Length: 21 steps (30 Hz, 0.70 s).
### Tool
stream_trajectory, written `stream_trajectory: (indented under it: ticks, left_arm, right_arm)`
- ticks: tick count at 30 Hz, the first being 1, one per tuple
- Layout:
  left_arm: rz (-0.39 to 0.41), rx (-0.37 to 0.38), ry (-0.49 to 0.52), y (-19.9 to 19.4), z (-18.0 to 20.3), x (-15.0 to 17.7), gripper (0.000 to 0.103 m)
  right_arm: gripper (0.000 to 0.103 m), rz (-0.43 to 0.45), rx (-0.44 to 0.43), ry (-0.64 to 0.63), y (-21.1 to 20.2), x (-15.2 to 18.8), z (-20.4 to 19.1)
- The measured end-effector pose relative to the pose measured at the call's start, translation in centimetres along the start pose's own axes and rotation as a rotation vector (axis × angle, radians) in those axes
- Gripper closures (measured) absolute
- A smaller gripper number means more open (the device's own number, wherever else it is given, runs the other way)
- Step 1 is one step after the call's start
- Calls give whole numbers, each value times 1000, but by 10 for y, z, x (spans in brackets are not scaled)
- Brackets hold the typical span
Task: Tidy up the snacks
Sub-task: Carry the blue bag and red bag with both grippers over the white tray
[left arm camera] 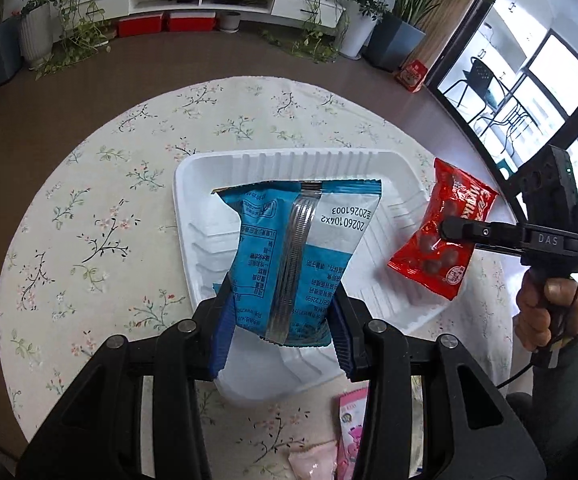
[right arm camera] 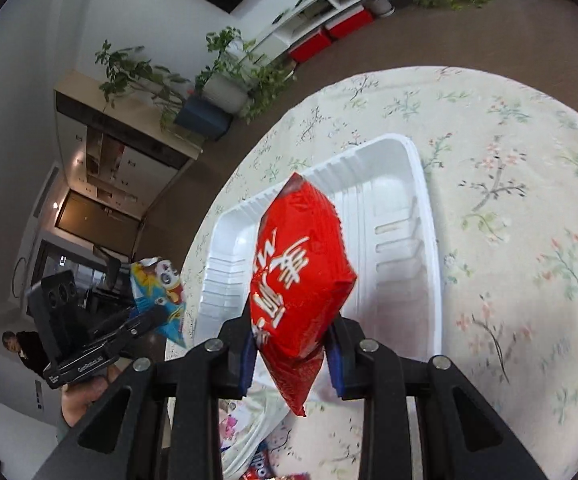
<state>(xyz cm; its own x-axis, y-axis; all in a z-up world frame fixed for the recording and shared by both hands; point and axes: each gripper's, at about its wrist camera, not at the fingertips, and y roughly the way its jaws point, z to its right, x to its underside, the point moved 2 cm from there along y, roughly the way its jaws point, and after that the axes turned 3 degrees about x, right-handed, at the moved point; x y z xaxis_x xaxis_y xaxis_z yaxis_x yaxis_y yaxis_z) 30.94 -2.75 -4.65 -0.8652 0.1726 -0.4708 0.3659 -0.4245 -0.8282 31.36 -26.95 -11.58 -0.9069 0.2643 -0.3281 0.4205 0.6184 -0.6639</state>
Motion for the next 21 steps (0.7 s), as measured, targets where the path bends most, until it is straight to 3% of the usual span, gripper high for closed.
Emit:
stream_trajectory:
  ticks: [12,21]
  left_arm:
    - [-70,-44,-19,51,-6,-13,64]
    - [-108,-136,27,66,11,-13,64]
  right_arm:
    - [71,-127,-8,-35,29,0,13]
    - [71,-97,37,-61,26,1,9]
